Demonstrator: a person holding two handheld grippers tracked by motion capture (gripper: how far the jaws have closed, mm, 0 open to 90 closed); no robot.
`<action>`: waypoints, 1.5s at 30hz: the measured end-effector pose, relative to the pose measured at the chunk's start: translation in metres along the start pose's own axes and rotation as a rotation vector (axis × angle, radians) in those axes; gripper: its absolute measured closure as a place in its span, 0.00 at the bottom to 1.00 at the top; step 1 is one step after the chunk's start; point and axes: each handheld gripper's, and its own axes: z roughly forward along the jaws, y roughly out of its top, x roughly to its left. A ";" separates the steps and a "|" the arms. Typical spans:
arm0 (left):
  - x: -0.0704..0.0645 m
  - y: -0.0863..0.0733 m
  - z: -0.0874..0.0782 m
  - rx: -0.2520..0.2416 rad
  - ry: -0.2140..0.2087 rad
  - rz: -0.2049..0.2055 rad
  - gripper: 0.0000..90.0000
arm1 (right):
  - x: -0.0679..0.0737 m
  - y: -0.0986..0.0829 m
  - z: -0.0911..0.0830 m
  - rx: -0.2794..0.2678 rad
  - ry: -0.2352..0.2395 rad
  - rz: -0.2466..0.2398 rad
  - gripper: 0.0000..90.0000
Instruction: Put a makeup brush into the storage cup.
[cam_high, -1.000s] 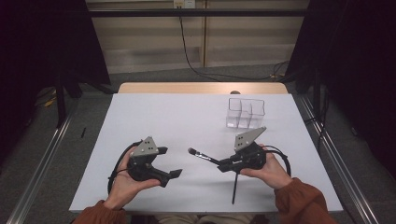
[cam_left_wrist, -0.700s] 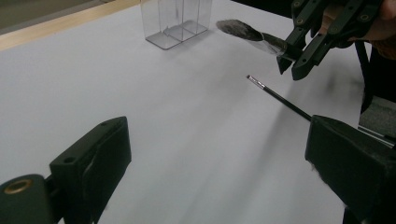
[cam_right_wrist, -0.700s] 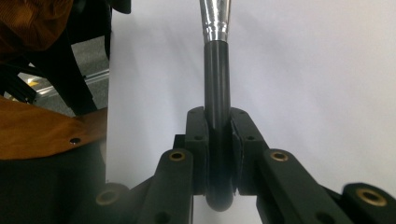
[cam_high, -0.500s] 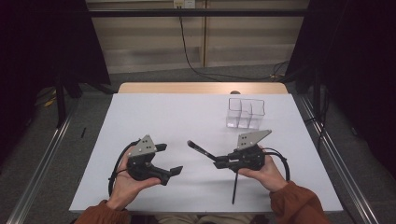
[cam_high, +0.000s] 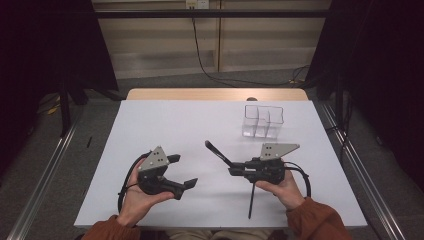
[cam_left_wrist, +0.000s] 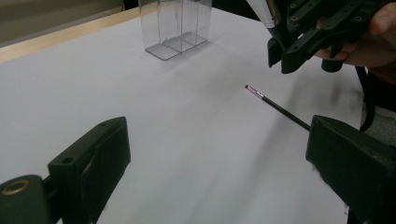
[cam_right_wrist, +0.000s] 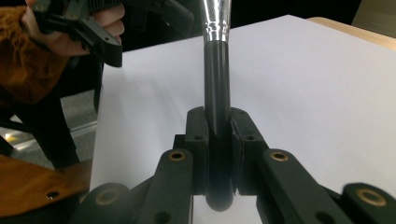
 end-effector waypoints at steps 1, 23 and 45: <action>0.000 0.000 0.000 -0.004 0.009 0.004 0.06 | 0.001 0.000 0.001 -0.006 -0.001 0.000 0.88; -0.013 0.013 0.011 -0.135 -0.024 0.020 0.12 | 0.010 0.005 0.007 -0.039 0.021 -0.019 0.88; -0.018 0.028 0.031 -0.087 -0.105 0.024 0.22 | 0.010 0.005 0.009 -0.034 0.036 -0.025 0.88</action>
